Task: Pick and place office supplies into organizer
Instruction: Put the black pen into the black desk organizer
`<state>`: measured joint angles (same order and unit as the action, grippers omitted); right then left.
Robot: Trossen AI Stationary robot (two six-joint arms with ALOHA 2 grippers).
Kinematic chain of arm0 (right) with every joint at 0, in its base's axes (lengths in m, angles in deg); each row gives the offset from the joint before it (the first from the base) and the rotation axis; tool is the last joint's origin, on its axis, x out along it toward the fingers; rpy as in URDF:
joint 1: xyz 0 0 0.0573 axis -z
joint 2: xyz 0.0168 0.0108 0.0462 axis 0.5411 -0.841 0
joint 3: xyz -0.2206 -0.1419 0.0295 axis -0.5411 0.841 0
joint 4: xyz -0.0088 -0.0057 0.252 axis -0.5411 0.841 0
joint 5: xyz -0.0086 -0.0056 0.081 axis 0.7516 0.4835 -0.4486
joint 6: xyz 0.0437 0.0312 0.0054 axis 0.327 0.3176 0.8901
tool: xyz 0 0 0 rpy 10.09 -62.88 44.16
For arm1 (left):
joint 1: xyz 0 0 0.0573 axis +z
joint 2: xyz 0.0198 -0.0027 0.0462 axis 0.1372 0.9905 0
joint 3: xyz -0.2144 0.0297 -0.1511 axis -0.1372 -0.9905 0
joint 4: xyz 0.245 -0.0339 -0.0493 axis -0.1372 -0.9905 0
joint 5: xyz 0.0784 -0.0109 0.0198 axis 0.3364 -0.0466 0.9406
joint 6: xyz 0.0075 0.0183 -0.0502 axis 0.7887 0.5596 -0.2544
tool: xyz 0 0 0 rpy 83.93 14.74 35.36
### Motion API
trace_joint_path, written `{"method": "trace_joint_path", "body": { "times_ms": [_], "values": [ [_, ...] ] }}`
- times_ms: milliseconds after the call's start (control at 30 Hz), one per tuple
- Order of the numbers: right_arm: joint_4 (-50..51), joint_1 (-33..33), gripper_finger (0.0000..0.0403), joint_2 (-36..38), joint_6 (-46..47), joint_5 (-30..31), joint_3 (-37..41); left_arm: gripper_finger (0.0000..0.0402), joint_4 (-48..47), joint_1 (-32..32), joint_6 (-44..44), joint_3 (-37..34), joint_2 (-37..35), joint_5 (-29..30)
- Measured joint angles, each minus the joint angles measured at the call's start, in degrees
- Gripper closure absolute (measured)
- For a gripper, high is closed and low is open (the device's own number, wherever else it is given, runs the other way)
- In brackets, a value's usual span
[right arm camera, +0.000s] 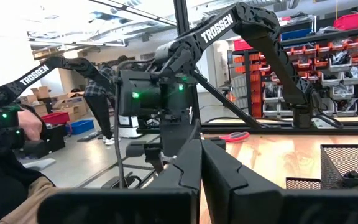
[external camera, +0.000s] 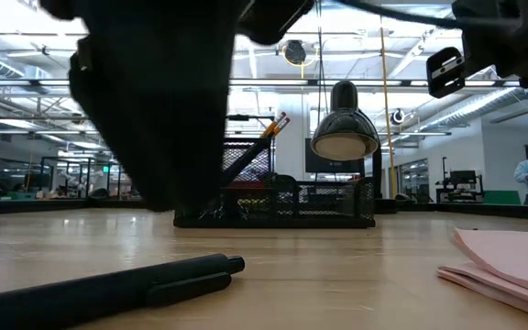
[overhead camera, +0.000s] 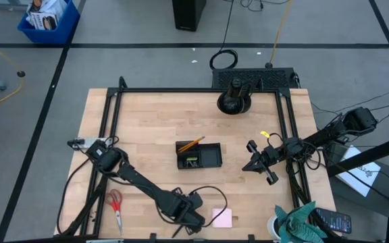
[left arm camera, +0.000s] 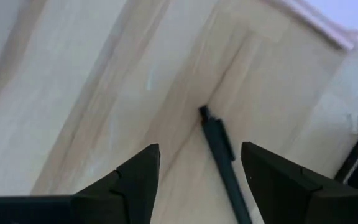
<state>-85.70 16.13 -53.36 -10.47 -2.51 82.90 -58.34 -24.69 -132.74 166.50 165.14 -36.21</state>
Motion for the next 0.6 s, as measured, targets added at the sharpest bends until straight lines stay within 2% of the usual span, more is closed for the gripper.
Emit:
{"method": "trace_joint_path", "body": {
  "times_ms": [200,333,600],
  "values": [
    [0.16,0.0,0.0399,0.0,0.01,-0.02,0.0,0.0169,1.55,0.17,-3.81,-5.32,-0.16,-2.67],
    [0.22,0.0,0.0399,0.0,0.0,-0.01,0.02,0.0169,2.74,0.19,-4.88,-6.49,-0.42,-2.94],
    [0.18,0.0,0.0399,0.0,0.0,0.07,0.02,0.0169,1.11,1.07,1.18,-6.78,-1.37,-2.92]
  ]
}}
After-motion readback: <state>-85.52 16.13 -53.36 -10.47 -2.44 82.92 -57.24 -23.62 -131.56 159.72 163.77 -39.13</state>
